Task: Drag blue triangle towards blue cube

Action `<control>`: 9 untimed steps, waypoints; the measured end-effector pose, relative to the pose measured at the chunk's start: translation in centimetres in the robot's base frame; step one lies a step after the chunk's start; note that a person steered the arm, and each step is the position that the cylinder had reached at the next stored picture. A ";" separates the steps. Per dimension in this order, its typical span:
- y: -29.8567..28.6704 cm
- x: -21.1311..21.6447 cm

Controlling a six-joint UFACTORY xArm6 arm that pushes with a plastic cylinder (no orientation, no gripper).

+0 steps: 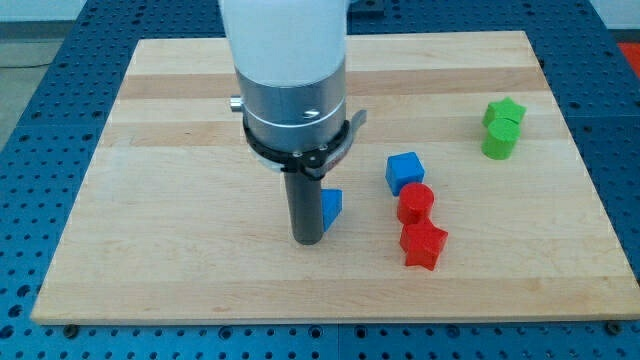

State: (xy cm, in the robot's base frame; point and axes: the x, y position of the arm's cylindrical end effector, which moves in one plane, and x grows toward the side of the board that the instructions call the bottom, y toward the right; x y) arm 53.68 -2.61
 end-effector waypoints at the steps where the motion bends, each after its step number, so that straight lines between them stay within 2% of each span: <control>1: 0.7 -1.3; 3: 1.7 -5.5; 5: 3.8 -1.7; 8: 3.6 -7.8; 9: 1.0 -7.4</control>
State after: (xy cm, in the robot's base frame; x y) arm 46.25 -1.60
